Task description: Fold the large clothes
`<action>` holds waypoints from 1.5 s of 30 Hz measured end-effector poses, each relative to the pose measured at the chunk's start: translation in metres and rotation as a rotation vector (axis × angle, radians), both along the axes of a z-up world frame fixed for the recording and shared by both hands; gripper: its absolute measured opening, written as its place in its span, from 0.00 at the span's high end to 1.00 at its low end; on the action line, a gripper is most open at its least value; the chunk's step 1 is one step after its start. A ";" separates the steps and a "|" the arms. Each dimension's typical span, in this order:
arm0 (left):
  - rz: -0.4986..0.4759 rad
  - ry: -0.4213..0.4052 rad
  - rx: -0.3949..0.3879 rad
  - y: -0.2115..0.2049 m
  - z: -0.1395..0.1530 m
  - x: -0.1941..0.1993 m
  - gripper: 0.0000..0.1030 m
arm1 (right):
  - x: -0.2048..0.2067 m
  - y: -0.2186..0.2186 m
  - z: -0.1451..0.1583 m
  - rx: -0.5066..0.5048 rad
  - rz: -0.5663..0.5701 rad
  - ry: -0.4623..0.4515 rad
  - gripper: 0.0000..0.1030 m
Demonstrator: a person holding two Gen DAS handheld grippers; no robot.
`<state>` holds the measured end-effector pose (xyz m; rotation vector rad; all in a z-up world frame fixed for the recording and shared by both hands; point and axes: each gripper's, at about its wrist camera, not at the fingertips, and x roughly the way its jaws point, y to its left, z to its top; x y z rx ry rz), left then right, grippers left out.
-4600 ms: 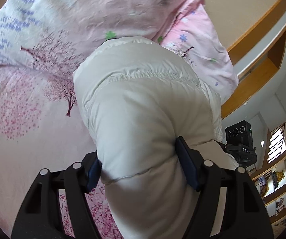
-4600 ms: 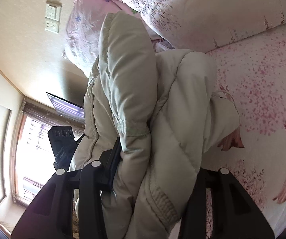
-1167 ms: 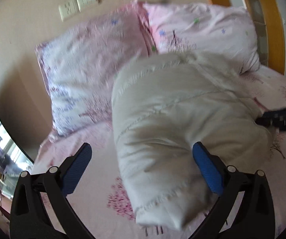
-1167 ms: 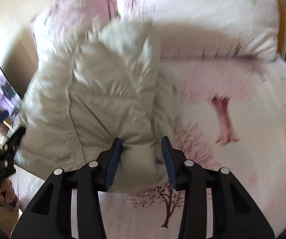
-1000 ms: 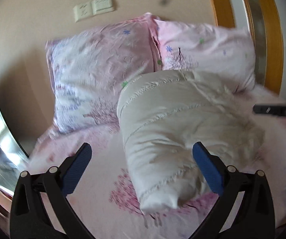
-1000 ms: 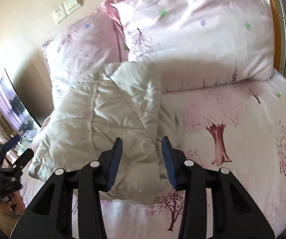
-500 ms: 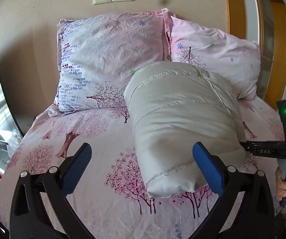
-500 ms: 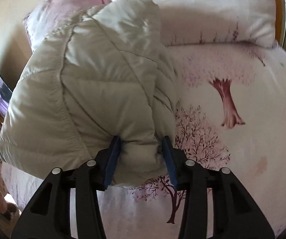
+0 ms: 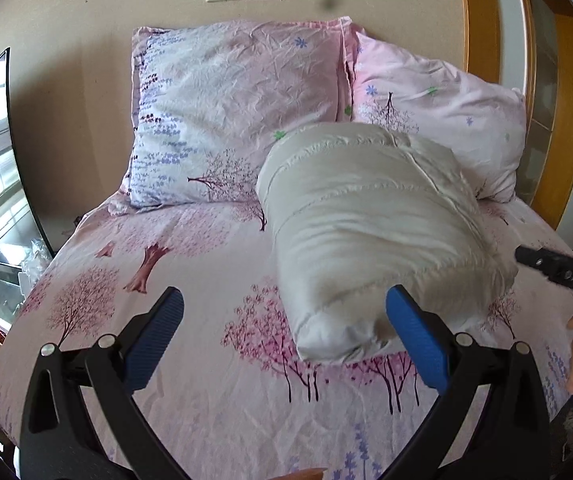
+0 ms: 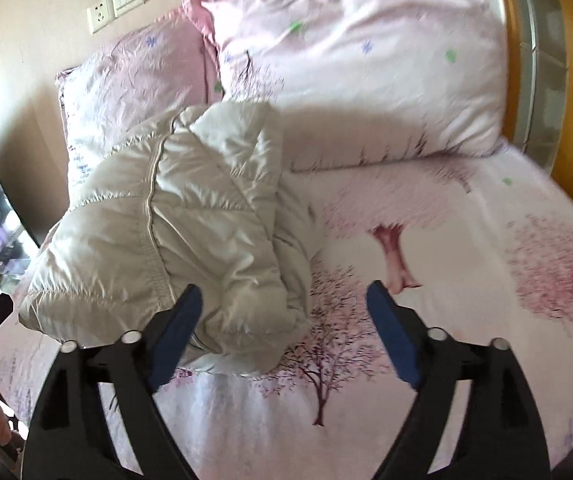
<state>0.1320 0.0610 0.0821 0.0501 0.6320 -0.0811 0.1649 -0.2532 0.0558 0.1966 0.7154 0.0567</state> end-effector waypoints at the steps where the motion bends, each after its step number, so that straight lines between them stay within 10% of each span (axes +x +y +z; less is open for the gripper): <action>1: 0.000 0.004 0.000 0.000 -0.001 -0.001 0.02 | -0.004 0.001 0.001 -0.012 -0.004 -0.009 0.08; 9: 0.005 0.059 0.002 -0.004 -0.010 -0.015 0.02 | -0.037 0.022 0.018 -0.176 -0.043 -0.064 0.01; 45: 0.018 0.292 0.080 -0.020 -0.044 -0.030 0.02 | -0.061 0.050 -0.016 -0.185 0.081 0.202 0.01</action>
